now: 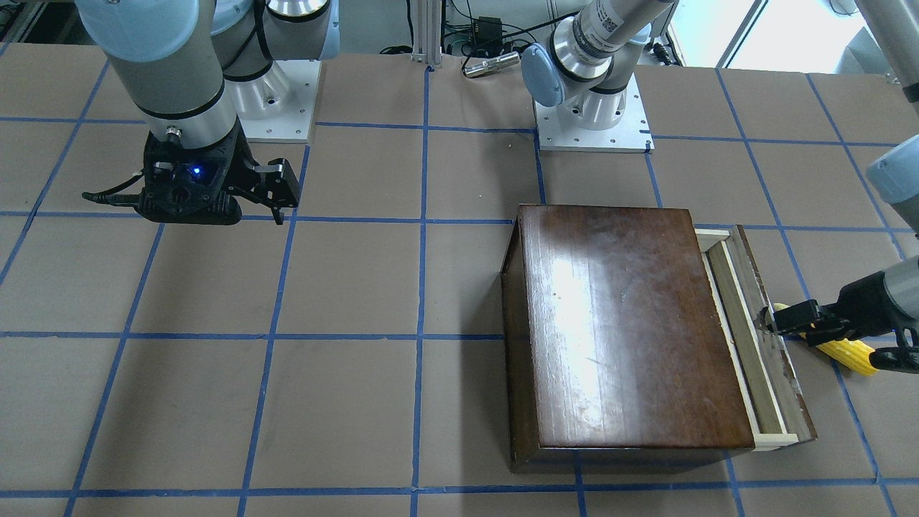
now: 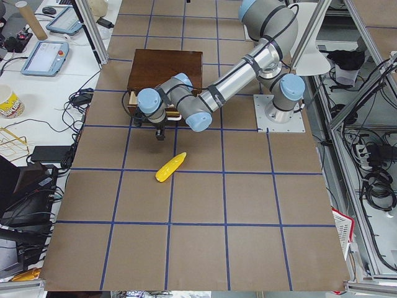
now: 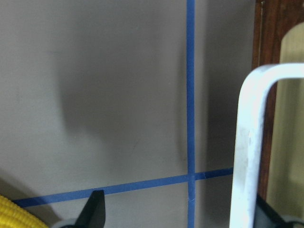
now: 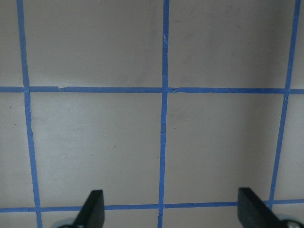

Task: Open drawer and put corn inside
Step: 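Pull the drawer open with the left gripper, away from the cabinet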

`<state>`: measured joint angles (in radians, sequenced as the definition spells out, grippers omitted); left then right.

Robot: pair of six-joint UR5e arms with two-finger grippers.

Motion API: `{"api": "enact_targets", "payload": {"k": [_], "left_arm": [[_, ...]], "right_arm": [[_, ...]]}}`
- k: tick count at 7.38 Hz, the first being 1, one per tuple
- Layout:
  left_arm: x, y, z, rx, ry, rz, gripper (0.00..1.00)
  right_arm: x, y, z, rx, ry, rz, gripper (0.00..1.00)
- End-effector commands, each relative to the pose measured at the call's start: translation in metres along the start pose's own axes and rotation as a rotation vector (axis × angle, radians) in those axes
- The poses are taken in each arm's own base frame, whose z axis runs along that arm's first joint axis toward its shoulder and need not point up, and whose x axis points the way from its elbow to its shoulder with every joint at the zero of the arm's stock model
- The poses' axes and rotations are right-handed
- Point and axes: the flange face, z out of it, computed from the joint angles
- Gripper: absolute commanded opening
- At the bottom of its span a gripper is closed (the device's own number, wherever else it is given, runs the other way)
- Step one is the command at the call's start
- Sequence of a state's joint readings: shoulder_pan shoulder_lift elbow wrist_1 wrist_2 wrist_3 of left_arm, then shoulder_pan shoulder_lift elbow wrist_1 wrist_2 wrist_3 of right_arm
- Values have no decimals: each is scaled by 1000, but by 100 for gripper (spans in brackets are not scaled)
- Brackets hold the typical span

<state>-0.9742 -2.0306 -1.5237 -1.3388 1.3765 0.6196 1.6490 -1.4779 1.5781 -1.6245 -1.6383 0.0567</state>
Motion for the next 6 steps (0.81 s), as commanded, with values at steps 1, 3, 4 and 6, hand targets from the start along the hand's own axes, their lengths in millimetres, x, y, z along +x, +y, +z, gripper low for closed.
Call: {"api": "enact_targets", "payload": {"k": [1,3,4,6], "left_arm": [[-8,4,-4,-12,-30,-3,100],[-15,7,-5,-12,-30,-12,100],[-16,7,-5,-10,-31,-14,100],[-16,8,-9,-6,-35,-12,100]], "right_arm": [[0,0,1,-1,0,0,100],[0,0,0,0,0,0,100],[0,0,0,2,0,0,100],[0,0,0,0,0,0,100]]}}
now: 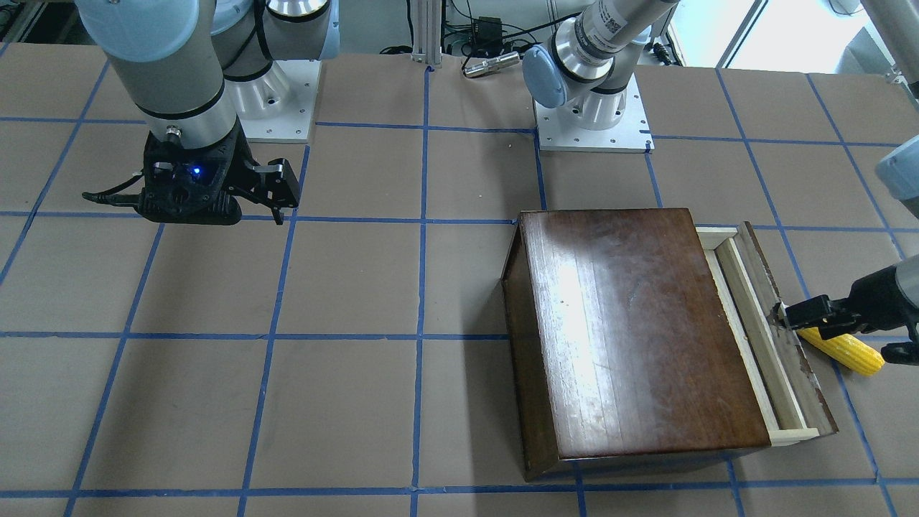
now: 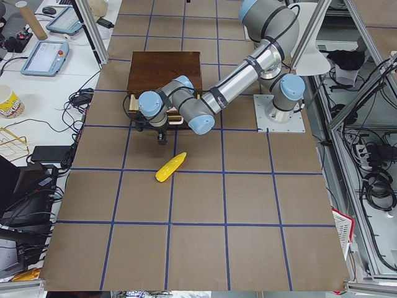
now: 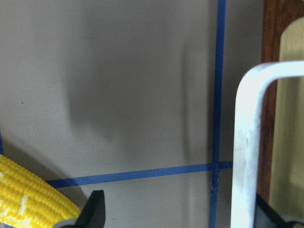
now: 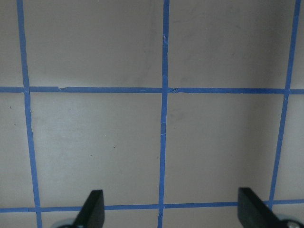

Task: Open drawer and put corn inside
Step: 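Pull the drawer open with the left gripper, away from the cabinet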

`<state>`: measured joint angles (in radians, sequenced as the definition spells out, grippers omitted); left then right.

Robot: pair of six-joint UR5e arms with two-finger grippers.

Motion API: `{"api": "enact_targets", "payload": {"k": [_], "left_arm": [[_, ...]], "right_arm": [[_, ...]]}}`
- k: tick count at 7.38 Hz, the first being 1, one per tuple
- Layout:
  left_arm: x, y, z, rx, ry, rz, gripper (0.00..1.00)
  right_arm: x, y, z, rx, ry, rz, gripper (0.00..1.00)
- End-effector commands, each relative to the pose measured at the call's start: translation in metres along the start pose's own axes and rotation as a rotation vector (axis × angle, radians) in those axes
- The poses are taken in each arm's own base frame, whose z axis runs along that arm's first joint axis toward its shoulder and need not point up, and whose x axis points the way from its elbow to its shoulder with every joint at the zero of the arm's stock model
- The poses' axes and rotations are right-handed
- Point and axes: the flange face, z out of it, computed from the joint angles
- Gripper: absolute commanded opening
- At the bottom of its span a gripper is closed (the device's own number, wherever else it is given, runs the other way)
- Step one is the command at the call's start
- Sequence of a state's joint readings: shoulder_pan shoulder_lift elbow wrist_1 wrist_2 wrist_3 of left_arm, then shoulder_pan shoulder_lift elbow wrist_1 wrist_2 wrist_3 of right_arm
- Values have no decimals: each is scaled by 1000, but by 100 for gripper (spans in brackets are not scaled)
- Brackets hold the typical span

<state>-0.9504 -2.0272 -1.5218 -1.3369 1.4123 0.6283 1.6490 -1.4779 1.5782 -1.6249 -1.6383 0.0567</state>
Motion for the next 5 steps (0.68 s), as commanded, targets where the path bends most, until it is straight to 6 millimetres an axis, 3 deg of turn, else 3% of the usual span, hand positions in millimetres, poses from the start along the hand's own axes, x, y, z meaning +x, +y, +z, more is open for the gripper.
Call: {"api": "enact_targets", "payload": {"k": [1,5], "left_arm": [[-1,1,-2,-6,-15,-1,100],[-15,9,-14,-1,-66,-17,100]], "right_arm": [[0,0,-1,2,0,0,100],[0,0,0,0,0,0,100]]}}
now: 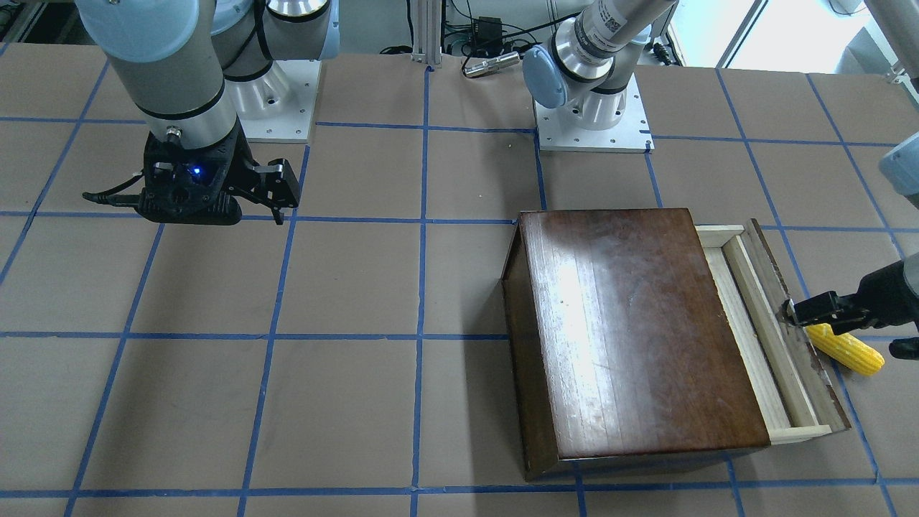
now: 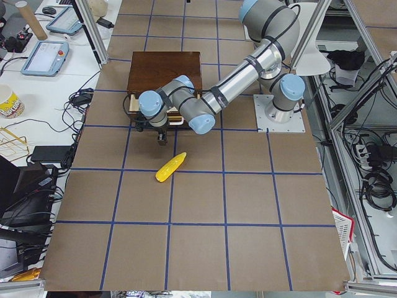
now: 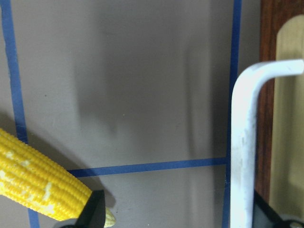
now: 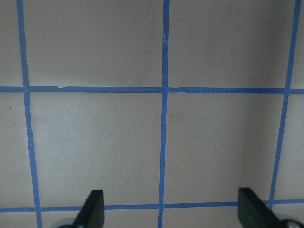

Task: Open drawer and put corn inside
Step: 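Release the handle and move the left gripper over the yellow corn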

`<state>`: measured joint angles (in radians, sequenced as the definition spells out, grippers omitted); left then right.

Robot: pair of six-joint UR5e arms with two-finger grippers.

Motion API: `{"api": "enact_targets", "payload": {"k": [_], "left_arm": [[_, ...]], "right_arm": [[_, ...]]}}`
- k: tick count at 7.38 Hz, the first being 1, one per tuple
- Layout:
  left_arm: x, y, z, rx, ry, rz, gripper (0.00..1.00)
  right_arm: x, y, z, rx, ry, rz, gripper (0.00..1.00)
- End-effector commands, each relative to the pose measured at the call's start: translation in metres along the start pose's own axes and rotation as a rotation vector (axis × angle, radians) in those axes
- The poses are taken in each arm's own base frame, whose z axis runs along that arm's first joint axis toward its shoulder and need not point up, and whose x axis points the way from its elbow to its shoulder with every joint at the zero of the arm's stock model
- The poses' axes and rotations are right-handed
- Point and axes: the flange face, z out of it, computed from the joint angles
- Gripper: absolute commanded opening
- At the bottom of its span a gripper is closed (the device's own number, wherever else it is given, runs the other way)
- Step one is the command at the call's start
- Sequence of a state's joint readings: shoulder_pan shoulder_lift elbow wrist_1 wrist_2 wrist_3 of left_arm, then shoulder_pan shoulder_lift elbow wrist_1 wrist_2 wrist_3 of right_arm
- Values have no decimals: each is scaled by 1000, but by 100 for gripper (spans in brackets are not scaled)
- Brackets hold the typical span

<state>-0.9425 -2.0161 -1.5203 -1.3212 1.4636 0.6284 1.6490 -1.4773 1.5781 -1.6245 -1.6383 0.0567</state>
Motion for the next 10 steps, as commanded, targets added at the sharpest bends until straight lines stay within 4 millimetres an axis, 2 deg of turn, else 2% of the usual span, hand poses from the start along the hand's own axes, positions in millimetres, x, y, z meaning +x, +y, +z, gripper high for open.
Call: {"api": "enact_targets", "payload": {"k": [1,3,5,7,8,9,10], "left_arm": [[-15,7,-7,11,-9,-12,100],[-20,-2,-17,20,-18,-9,100],[-19,-1,-22,24,-23,-10,100],[-12,4,-45,32,-31,-9,100],[-17,7,-61,15,-96,-9,100],[-25,11,-73,14,-119,-21,100],[-59,26,-75,24,-118,-77,100]], "right_arm": [[0,0,-1,1,0,0,100],[0,0,-1,3,0,0,100],[0,0,0,1,0,0,100],[0,0,0,0,0,0,100],[0,0,0,0,0,0,100],[0,0,-1,1,0,0,100],[0,0,0,0,0,0,100]]}}
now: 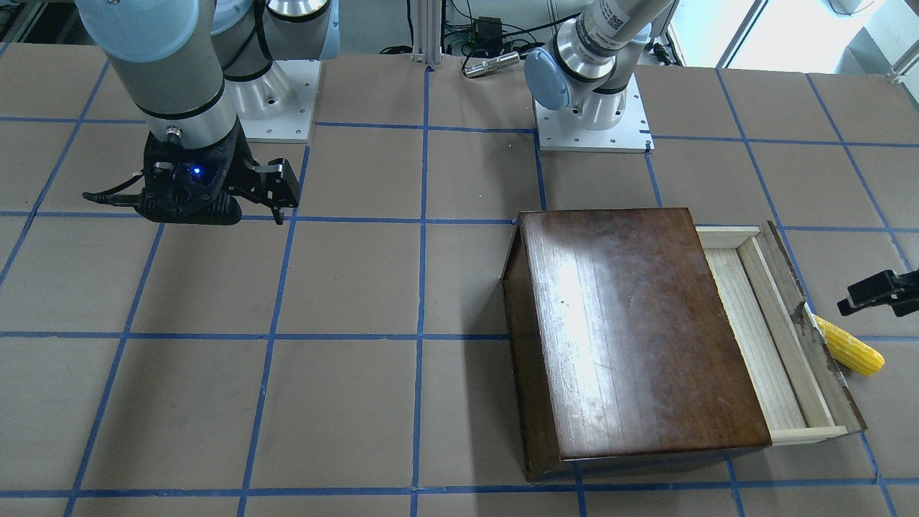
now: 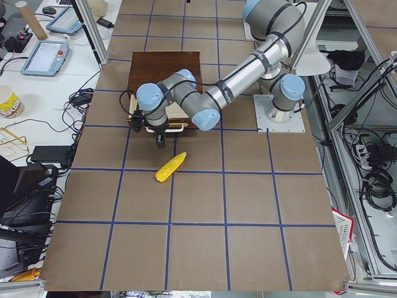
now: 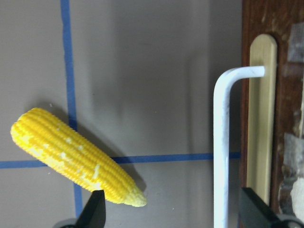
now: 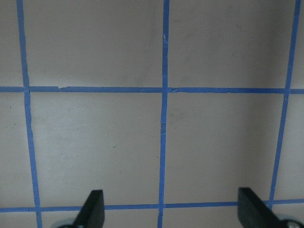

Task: Open drawer and put corn inside
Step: 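Release the handle and move the left gripper over the yellow corn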

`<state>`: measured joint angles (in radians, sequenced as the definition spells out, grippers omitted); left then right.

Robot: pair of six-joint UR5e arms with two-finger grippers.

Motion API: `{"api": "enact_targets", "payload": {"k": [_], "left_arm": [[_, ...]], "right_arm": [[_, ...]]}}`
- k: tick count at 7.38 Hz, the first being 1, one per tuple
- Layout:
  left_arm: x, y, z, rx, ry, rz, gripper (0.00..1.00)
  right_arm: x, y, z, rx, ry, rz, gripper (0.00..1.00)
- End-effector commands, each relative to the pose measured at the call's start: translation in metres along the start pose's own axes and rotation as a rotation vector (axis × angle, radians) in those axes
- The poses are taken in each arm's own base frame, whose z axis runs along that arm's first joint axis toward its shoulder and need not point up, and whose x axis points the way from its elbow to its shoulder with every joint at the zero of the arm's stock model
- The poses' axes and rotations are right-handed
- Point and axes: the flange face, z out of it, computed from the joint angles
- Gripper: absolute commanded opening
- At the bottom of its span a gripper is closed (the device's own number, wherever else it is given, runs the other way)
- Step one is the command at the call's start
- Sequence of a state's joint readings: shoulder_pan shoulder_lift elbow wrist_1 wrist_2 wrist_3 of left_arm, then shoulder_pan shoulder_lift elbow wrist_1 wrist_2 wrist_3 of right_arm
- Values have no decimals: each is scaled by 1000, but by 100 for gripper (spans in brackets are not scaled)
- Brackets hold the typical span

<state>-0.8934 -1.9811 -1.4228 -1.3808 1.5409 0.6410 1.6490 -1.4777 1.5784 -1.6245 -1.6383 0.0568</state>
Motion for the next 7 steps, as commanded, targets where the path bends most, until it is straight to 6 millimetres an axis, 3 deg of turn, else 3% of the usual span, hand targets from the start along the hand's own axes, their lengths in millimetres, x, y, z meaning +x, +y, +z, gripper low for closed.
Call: {"api": "enact_targets", "payload": {"k": [1,2,4,7], "left_arm": [[-62,25,0,11,-8,-107,100],[-77,23,10,32,-29,-107,100],[-88,14,45,13,-16,-45,100],[-93,6,90,-9,20,-60,100]], "right_arm": [[0,0,-1,1,0,0,100],[0,0,-1,3,0,0,100],[0,0,0,0,0,0,100],[0,0,0,1,0,0,100]]}}
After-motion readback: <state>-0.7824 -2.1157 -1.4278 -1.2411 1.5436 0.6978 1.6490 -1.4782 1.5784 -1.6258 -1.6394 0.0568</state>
